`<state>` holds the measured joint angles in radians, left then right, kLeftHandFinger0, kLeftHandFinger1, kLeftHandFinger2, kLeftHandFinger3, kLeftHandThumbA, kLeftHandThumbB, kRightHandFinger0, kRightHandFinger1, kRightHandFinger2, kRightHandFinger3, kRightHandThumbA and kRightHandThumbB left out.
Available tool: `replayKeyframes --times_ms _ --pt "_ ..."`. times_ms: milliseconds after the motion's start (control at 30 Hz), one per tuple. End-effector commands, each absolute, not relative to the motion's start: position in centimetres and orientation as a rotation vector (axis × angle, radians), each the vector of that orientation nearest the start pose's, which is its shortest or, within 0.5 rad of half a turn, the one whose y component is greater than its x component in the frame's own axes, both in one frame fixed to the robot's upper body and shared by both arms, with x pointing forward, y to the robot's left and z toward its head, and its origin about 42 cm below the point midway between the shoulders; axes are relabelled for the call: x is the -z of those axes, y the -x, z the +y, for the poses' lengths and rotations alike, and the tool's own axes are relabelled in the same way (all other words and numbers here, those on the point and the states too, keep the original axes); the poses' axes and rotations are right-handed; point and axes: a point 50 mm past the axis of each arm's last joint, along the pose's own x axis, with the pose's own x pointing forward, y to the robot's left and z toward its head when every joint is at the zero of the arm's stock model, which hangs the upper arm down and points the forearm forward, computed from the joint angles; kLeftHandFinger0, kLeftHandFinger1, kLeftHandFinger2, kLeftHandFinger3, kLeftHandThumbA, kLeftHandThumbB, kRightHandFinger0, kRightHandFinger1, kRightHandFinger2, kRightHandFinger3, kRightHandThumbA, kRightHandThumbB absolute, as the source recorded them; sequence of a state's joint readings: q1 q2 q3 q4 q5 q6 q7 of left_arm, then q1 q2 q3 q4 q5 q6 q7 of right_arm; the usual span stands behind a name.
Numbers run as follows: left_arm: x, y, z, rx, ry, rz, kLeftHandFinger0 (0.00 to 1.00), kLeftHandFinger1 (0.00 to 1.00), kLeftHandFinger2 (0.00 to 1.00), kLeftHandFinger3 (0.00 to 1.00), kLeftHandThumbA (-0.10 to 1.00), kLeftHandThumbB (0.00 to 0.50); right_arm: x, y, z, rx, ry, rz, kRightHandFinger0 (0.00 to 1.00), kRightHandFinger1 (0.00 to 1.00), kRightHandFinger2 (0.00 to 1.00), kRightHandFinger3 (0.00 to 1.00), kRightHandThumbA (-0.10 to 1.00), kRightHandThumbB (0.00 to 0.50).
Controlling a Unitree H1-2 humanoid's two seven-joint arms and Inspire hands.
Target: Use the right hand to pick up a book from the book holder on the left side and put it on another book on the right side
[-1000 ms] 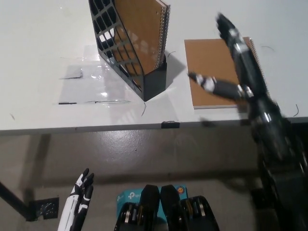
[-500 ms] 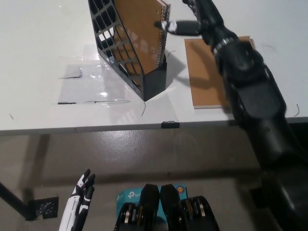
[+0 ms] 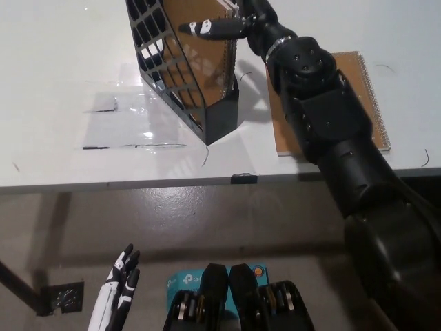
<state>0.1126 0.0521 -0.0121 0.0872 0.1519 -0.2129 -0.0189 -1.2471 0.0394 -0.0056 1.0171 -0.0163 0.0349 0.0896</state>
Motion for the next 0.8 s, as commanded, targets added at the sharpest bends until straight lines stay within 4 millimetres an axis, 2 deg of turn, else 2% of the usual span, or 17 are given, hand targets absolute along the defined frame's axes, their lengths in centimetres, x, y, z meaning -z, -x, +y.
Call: replayKeyframes --times_ms 0,100,267,367,433,500,533,567,600,633,667,700,733,767 --pt "-6.5 -24.1 22.8 0.041 -0.220 -0.065 1.00 1.00 1.00 1.00 0.92 0.174 -39.7 -56.7 -3.8 -0.410 0.132 -0.223 1.00 1.00 1.00 1.00 1.00 0.282" --pt "-6.5 -24.2 22.8 0.038 -0.223 -0.071 1.00 1.00 1.00 1.00 0.92 0.169 -39.1 -56.8 -3.9 -0.405 0.110 -0.196 1.00 1.00 1.00 1.00 1.00 0.283" --pt "-6.9 -24.5 22.8 0.036 -0.229 -0.068 1.00 1.00 1.00 1.00 0.92 0.157 -38.2 -56.9 -4.5 -0.389 0.116 -0.167 1.00 1.00 1.00 1.00 1.00 0.247" --pt "-7.0 -24.4 22.9 0.040 -0.249 -0.064 1.00 1.00 1.00 1.00 0.94 0.159 -38.0 -56.9 -4.6 -0.378 0.102 -0.155 1.00 1.00 1.00 1.00 1.00 0.245" --pt "-7.1 -24.4 22.9 0.037 -0.247 -0.066 1.00 1.00 1.00 1.00 0.94 0.153 -38.0 -56.9 -4.5 -0.353 0.097 -0.153 0.95 1.00 1.00 1.00 0.99 0.248" --pt "-7.0 -24.5 22.9 0.039 -0.228 -0.066 1.00 1.00 1.00 1.00 0.92 0.157 -38.0 -57.0 -4.4 -0.325 0.123 -0.148 0.85 0.98 1.00 1.00 1.00 0.285" --pt "-7.0 -24.6 22.9 0.038 -0.227 -0.066 1.00 1.00 1.00 1.00 0.92 0.157 -38.1 -57.0 -4.4 -0.312 0.118 -0.147 0.72 0.83 0.98 1.00 0.87 0.292" --pt "-7.0 -24.7 22.8 0.037 -0.229 -0.065 1.00 1.00 1.00 1.00 0.92 0.158 -38.1 -57.1 -4.3 -0.299 0.108 -0.148 0.66 0.78 0.94 1.00 0.80 0.297" --pt "-7.0 -24.7 22.8 0.037 -0.229 -0.066 1.00 1.00 1.00 1.00 0.92 0.159 -38.2 -57.1 -4.2 -0.288 0.109 -0.147 0.46 0.61 0.77 0.81 0.62 0.302" --pt "-7.1 -24.8 22.9 0.036 -0.232 -0.067 1.00 1.00 1.00 1.00 0.93 0.165 -38.3 -57.0 -3.9 -0.243 0.131 -0.151 0.07 0.24 0.41 0.37 0.27 0.311" --pt "-7.1 -24.8 22.8 0.032 -0.232 -0.068 1.00 1.00 1.00 1.00 0.93 0.168 -38.3 -57.0 -3.7 -0.228 0.151 -0.156 0.01 0.16 0.37 0.26 0.08 0.284" --pt "-7.1 -24.9 22.8 0.032 -0.232 -0.068 1.00 1.00 1.00 1.00 0.93 0.168 -38.3 -57.0 -3.5 -0.223 0.160 -0.159 0.00 0.17 0.43 0.26 -0.08 0.262" --pt "-7.1 -24.9 22.8 0.035 -0.230 -0.069 1.00 1.00 1.00 1.00 0.93 0.168 -38.2 -56.9 -3.4 -0.228 0.166 -0.161 0.00 0.26 0.54 0.40 -0.10 0.220" --pt "-7.1 -24.9 22.7 0.036 -0.229 -0.069 1.00 1.00 1.00 1.00 0.93 0.169 -38.1 -56.8 -3.3 -0.235 0.174 -0.162 0.01 0.34 0.63 0.54 -0.10 0.199"
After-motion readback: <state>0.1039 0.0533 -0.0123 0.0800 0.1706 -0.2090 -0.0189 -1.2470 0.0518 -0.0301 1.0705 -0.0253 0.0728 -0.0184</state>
